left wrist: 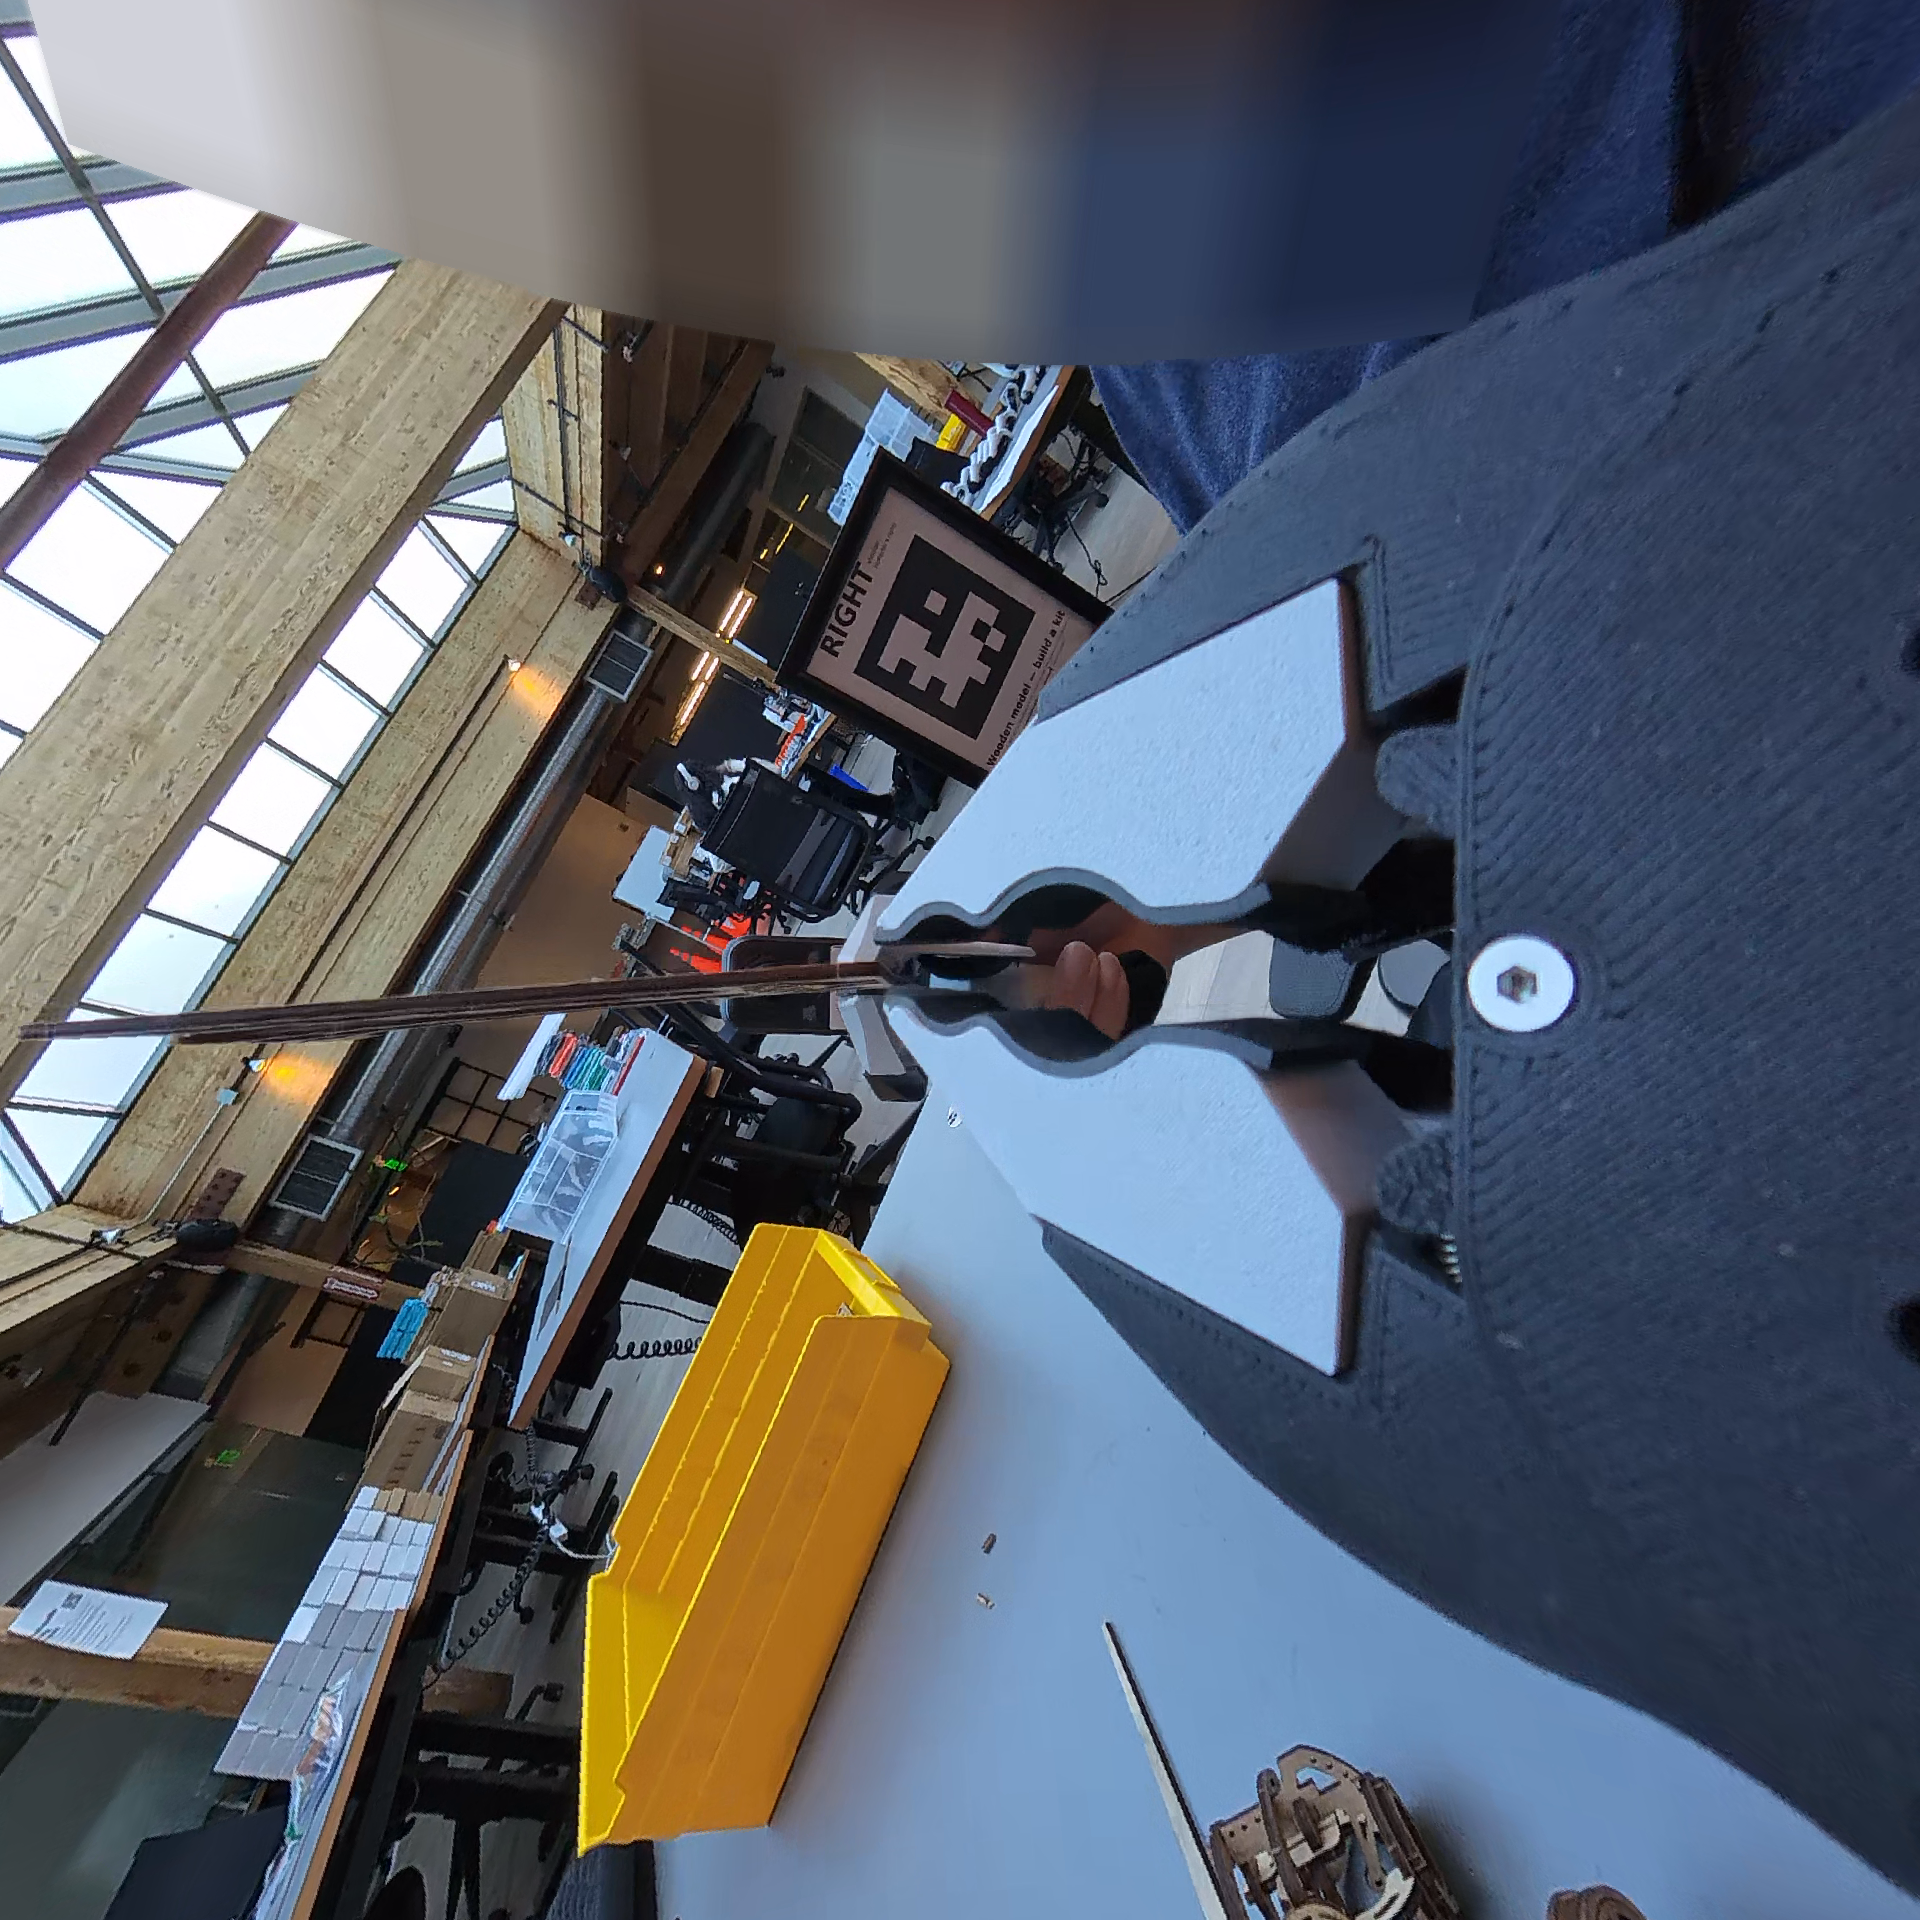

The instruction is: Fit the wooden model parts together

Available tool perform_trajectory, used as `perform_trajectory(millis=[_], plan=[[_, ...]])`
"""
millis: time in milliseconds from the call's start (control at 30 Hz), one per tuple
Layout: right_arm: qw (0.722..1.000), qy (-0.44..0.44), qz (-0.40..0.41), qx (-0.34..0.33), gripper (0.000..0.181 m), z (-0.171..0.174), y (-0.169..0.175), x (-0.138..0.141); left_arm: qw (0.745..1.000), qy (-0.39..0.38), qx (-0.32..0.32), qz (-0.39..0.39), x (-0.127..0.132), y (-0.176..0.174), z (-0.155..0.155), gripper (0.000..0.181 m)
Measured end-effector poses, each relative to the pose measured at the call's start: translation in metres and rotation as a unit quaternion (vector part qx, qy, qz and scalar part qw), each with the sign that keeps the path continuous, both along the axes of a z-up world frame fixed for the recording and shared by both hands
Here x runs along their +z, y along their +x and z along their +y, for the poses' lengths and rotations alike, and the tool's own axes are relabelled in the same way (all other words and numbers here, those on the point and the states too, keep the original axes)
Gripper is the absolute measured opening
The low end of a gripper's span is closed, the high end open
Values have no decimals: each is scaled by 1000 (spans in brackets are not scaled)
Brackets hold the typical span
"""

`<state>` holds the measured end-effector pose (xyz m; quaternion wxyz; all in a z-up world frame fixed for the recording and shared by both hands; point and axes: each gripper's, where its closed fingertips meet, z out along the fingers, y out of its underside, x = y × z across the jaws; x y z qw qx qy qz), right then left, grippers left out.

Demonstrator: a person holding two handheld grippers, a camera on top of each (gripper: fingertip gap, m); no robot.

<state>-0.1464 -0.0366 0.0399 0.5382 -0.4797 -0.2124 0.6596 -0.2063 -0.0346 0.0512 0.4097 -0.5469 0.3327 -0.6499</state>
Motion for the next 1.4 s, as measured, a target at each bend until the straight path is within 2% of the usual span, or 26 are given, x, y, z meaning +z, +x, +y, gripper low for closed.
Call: perform_trajectory(millis=[133,267,1000,1233,1400], plan=[[1000,8,-6,-3,1,-1,-3,8,1000,8,-1,1,4,4,-2,11],[1000,13,-15,-5,1,-2,-7,11,1000,20,-5,11,5,8,-5,2],[1000,4,-21,6,1,-2,-15,4,1000,8,-1,5,4,11,-2,4],[999,32,-38,-22,1,0,-17,0,999,23,19,14,-1,8,3,0],[999,25,-6,-28,15,3,-8,6,999,19,35,-7,2,0,9,0]])
